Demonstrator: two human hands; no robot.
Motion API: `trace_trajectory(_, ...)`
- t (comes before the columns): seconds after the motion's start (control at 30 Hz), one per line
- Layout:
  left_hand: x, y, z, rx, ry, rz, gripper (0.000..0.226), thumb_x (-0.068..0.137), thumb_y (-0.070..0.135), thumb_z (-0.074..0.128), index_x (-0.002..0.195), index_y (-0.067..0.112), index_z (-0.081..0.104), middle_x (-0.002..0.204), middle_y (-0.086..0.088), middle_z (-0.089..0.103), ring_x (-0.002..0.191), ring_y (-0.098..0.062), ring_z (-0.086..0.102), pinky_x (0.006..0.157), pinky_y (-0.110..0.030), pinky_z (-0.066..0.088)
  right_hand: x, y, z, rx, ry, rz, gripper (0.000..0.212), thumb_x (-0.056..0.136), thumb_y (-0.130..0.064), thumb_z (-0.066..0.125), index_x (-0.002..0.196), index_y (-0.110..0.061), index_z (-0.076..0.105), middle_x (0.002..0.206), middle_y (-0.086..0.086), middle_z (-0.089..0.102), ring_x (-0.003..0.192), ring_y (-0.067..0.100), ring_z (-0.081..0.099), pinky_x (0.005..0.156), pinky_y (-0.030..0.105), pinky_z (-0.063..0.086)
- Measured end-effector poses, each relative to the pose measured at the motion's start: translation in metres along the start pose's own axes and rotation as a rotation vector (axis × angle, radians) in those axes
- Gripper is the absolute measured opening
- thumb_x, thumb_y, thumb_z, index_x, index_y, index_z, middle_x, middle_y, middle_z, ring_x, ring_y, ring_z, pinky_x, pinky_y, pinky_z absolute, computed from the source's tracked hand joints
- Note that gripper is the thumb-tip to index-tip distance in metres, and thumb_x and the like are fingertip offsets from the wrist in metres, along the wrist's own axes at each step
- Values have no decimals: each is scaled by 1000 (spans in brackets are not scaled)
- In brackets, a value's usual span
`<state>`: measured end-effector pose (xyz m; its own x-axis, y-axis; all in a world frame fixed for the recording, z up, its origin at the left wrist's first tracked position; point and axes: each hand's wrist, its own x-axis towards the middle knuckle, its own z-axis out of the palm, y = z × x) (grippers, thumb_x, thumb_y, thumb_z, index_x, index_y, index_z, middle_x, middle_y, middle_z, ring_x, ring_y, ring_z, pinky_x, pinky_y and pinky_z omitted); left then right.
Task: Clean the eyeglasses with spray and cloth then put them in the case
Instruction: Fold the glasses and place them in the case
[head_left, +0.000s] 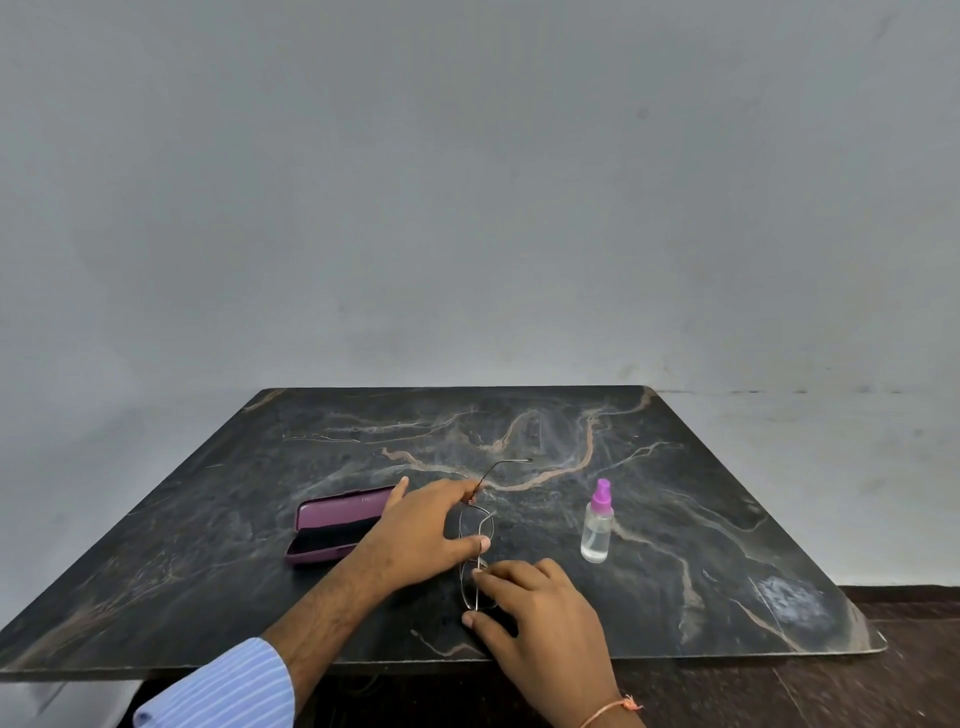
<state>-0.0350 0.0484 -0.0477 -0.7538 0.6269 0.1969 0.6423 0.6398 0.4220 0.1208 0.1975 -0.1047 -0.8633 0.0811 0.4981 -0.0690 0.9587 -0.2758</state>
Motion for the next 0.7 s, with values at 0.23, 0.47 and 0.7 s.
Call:
trace_trajectory(0.23, 0, 0, 2, 69, -16, 53, 61, 99, 65, 69, 153, 50, 47, 150, 24, 69, 146, 0, 58, 137, -58, -5, 1, 1, -1, 29, -40, 8, 42, 81, -67, 73, 115, -44, 79, 102, -26, 69, 86, 6, 64, 60, 17, 53)
trace_trajectory(0.47, -4, 4, 3, 135, -57, 53, 55, 108, 59, 59, 160, 52, 43, 139, 18, 77, 142, -4, 63, 139, -58, 1, 3, 4, -2, 27, -76, 17, 51, 87, -74, 59, 128, -47, 73, 106, -23, 66, 95, 7, 61, 68, 23, 54)
trace_trajectory(0.7, -5, 10, 3, 83, -19, -47, 43, 119, 51, 25, 153, 48, 51, 103, 11, 84, 104, -6, 75, 121, -48, 29, 5, 9, 0, 37, -138, 20, 66, 87, -85, 42, 142, -52, 58, 114, -21, 59, 106, 5, 51, 77, 22, 49)
